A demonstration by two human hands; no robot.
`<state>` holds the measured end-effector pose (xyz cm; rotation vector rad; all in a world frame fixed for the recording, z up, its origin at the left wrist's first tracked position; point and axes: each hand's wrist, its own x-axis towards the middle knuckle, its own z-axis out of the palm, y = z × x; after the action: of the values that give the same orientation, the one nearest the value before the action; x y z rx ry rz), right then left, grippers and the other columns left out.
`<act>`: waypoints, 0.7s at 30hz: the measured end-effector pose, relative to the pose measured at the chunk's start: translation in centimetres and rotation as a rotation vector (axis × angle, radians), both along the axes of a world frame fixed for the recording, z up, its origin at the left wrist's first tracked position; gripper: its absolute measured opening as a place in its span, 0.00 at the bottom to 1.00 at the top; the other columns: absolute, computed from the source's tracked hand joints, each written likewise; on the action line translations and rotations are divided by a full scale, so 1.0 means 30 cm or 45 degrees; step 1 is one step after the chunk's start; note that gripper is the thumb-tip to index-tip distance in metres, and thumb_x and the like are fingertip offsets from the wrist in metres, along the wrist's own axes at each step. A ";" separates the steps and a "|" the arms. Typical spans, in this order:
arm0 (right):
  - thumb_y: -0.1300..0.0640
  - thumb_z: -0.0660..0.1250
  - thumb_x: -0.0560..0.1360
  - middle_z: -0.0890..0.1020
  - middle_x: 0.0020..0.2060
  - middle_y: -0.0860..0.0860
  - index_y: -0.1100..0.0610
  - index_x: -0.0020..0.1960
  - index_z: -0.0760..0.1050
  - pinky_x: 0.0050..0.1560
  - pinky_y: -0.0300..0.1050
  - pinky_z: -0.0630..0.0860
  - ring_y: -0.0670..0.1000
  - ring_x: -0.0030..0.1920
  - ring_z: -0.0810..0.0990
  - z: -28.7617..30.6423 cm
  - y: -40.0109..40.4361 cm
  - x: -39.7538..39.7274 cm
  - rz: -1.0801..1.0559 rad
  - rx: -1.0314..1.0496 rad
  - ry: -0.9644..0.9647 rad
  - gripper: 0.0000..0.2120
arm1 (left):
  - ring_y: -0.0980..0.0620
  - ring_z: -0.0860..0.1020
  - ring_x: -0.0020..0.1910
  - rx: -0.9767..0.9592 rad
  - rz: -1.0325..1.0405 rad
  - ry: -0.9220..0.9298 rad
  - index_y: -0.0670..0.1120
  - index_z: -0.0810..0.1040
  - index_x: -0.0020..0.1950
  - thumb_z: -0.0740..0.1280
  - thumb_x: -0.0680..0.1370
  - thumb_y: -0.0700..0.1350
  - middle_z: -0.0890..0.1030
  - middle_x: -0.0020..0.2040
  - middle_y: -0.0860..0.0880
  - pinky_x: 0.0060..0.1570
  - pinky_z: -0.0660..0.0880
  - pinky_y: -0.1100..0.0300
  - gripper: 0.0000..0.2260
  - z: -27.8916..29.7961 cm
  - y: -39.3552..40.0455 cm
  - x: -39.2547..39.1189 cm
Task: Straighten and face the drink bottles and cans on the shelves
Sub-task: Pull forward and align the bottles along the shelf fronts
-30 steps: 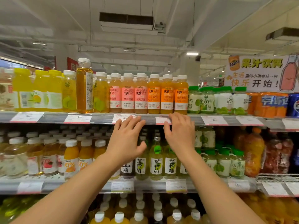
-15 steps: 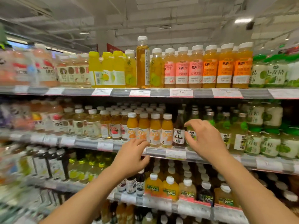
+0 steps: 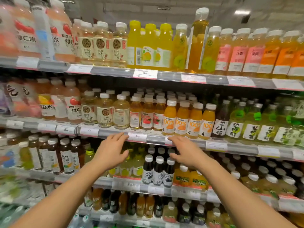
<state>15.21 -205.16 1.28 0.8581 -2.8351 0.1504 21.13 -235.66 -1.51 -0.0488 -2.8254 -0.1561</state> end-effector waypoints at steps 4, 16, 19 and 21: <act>0.45 0.65 0.80 0.73 0.70 0.50 0.51 0.77 0.65 0.64 0.53 0.74 0.54 0.69 0.72 -0.084 -0.152 -0.006 0.012 -0.050 -0.008 0.28 | 0.46 0.63 0.77 -0.035 -0.046 0.040 0.53 0.62 0.80 0.64 0.78 0.58 0.64 0.80 0.50 0.73 0.67 0.47 0.31 -0.008 -0.139 -0.033; 0.46 0.67 0.79 0.66 0.73 0.57 0.52 0.81 0.55 0.61 0.54 0.75 0.61 0.69 0.70 -0.371 -0.328 -0.135 -0.194 0.227 -0.251 0.36 | 0.45 0.42 0.82 -0.099 -0.150 -0.023 0.58 0.44 0.83 0.62 0.79 0.60 0.37 0.83 0.54 0.76 0.59 0.39 0.37 -0.174 -0.271 -0.125; 0.47 0.67 0.78 0.66 0.72 0.58 0.52 0.80 0.54 0.65 0.56 0.72 0.62 0.71 0.66 -0.429 -0.332 -0.153 -0.239 0.265 -0.254 0.36 | 0.45 0.44 0.82 -0.106 -0.151 0.014 0.59 0.45 0.83 0.63 0.78 0.59 0.39 0.83 0.54 0.74 0.63 0.39 0.38 -0.182 -0.280 -0.126; 0.47 0.67 0.78 0.67 0.71 0.58 0.52 0.80 0.56 0.66 0.56 0.72 0.62 0.71 0.65 -0.460 -0.333 -0.156 -0.263 0.262 -0.204 0.35 | 0.45 0.44 0.82 -0.095 -0.144 0.023 0.59 0.47 0.83 0.63 0.78 0.59 0.40 0.83 0.54 0.73 0.65 0.39 0.38 -0.187 -0.273 -0.124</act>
<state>10.53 -215.14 -12.51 0.6064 -3.1087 -0.1070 17.42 -243.86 -7.12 -0.2259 -2.8107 -0.0744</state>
